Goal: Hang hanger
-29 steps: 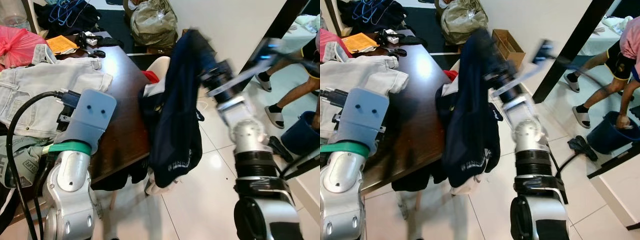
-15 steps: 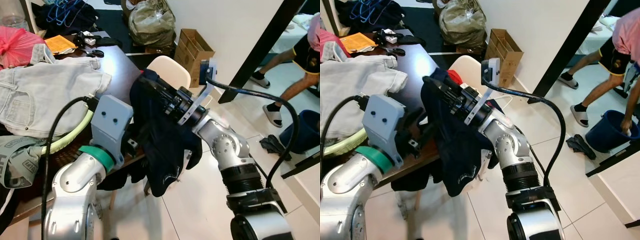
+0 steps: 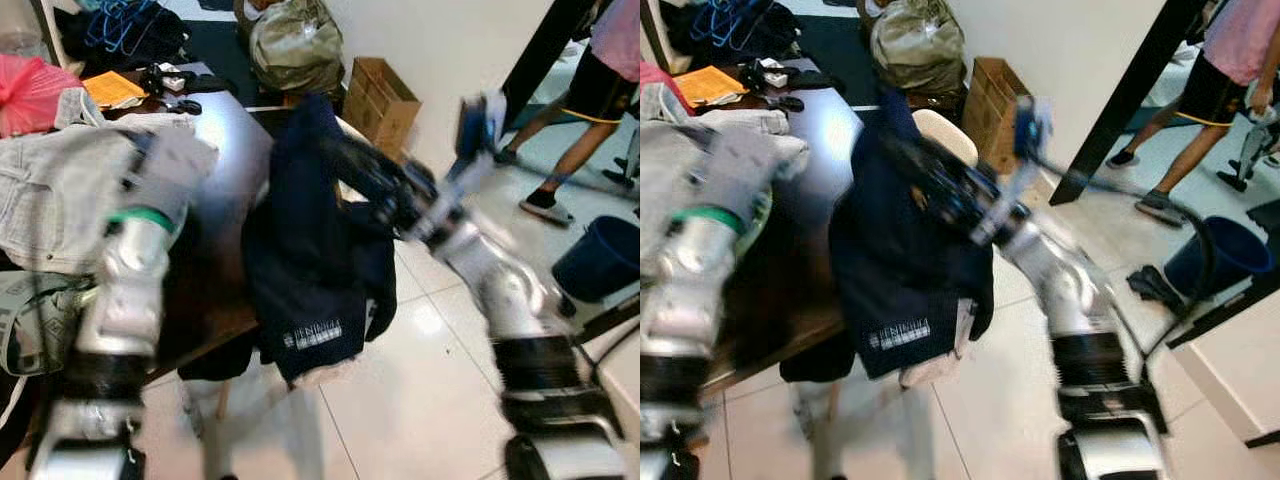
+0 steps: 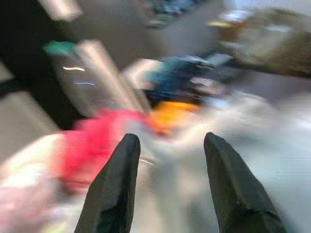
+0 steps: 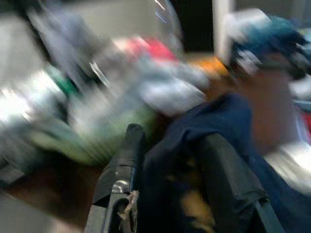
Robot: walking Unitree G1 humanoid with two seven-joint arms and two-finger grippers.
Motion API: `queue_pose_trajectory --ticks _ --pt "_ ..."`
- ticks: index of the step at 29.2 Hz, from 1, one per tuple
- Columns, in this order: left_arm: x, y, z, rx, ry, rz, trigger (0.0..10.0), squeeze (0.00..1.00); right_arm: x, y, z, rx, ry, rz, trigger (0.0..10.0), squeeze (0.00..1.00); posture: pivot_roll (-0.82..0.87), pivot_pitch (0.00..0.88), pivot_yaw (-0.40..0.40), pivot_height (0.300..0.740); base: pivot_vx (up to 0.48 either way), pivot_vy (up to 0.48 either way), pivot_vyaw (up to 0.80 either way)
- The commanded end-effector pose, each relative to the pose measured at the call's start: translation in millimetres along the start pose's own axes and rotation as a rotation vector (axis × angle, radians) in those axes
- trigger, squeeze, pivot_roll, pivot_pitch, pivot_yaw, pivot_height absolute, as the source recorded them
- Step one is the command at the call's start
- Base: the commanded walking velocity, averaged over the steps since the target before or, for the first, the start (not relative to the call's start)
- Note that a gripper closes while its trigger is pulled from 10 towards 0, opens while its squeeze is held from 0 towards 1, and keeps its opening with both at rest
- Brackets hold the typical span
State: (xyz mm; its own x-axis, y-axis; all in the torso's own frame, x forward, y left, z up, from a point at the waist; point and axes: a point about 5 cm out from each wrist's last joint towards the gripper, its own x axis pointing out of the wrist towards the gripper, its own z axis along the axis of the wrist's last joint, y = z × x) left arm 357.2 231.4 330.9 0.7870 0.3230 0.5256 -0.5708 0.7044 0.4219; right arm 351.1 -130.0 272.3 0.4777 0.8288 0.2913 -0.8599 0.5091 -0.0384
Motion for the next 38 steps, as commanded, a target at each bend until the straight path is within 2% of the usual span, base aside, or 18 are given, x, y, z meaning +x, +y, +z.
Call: queue_pose_trajectory --ticks 1,2,7,8,10,12,13,14,16,17,18,21,22,24,27,30,33,38 --pt "0.1 -10.6 -1.3 0.004 -0.007 -0.033 10.0 0.00 -12.3 -13.4 -23.1 -0.133 0.186 -0.109 10.0 0.00 0.06 0.195 -0.082 0.740 0.000 0.000 0.00" --pt "3.8 -10.7 -3.2 0.021 -0.013 -0.022 10.0 0.00 -21.2 -22.6 -35.5 -0.215 0.301 -0.182 10.0 0.00 0.05 0.195 -0.079 0.740 0.000 0.000 0.00" --pt "9.9 -18.0 -7.6 0.037 -0.030 -0.046 10.0 0.00 -37.6 -37.1 -46.3 -0.304 0.420 -0.298 10.0 0.00 0.05 0.197 -0.077 0.740 0.000 0.000 0.00" --pt "5.6 -27.9 -2.0 0.010 -0.062 -0.103 10.0 0.00 -31.2 -36.9 -40.3 -0.268 0.338 -0.331 10.0 0.00 0.05 0.200 -0.072 0.740 0.000 0.000 0.00" --pt "-0.7 -40.0 6.5 -0.029 -0.112 -0.167 10.0 0.00 -21.0 -33.0 -36.6 -0.278 0.284 -0.334 10.0 0.00 0.05 0.200 -0.071 0.740 0.000 0.000 0.00" --pt "-13.8 -55.8 22.5 -0.084 -0.194 -0.259 10.0 0.00 -2.0 -24.9 -38.6 -0.417 0.307 -0.317 10.0 0.00 0.05 0.201 -0.069 0.740 0.000 0.000 0.00" --pt "-13.8 -55.8 22.5 -0.084 -0.194 -0.259 10.0 0.00 -2.0 -24.9 -38.6 -0.417 0.307 -0.317 10.0 0.00 0.05 0.201 -0.069 0.740 0.000 0.000 0.00" --pt "-22.7 -59.5 31.8 -0.080 -0.247 -0.286 10.0 0.00 8.3 -17.6 -46.8 -0.524 0.387 -0.239 10.0 0.00 0.06 0.203 -0.073 0.740 0.000 0.000 0.00" --pt "-27.1 -60.4 36.0 -0.071 -0.274 -0.295 10.0 0.00 12.5 -14.5 -51.6 -0.562 0.425 -0.193 10.0 0.00 0.06 0.203 -0.073 0.740 0.000 0.000 0.00" --pt "-35.4 -58.0 44.4 -0.074 -0.313 -0.294 10.0 0.00 23.5 -6.0 -46.5 -0.458 0.352 -0.128 10.0 0.00 0.08 0.205 -0.085 0.740 0.000 0.000 0.00" --pt "-35.4 -58.0 44.4 -0.074 -0.313 -0.294 10.0 0.00 23.5 -6.0 -46.5 -0.458 0.352 -0.128 10.0 0.00 0.08 0.205 -0.085 0.740 0.000 0.000 0.00" --pt "-51.4 -46.6 59.4 -0.065 -0.401 -0.257 10.0 0.00 42.7 16.1 -4.2 -0.175 -0.014 0.070 10.0 0.00 0.09 0.206 -0.099 0.740 0.000 0.000 0.00" --pt "-51.4 -46.6 59.4 -0.065 -0.401 -0.257 10.0 0.00 42.7 16.1 -4.2 -0.175 -0.014 0.070 10.0 0.00 0.09 0.206 -0.099 0.740 0.000 0.000 0.00" --pt "-58.3 -41.0 63.3 -0.052 -0.432 -0.244 10.0 0.00 47.5 23.3 22.3 -0.061 -0.193 0.128 10.0 0.00 0.10 0.207 -0.103 0.740 0.000 0.000 0.00" --pt "-62.2 -38.7 65.1 -0.048 -0.444 -0.245 10.0 0.00 50.3 24.6 33.0 -0.018 -0.267 0.132 10.0 0.00 0.10 0.207 -0.103 0.740 0.000 0.000 0.00" --pt "-79.2 -34.1 71.8 -0.068 -0.458 -0.247 10.0 0.00 61.2 14.4 74.0 0.151 -0.535 0.049 10.0 0.00 0.11 0.202 -0.110 0.740 0.000 0.000 0.00" --pt "-86.2 -29.0 75.3 -0.087 -0.451 -0.217 10.0 0.00 66.6 10.0 87.3 0.212 -0.618 0.017 10.0 0.00 0.12 0.199 -0.113 0.740 0.000 0.000 0.00" --pt "-88.8 -17.3 77.3 -0.089 -0.446 -0.152 10.0 0.00 69.5 12.3 86.1 0.186 -0.617 -0.004 10.0 0.00 0.13 0.195 -0.117 0.740 0.000 0.000 0.00"
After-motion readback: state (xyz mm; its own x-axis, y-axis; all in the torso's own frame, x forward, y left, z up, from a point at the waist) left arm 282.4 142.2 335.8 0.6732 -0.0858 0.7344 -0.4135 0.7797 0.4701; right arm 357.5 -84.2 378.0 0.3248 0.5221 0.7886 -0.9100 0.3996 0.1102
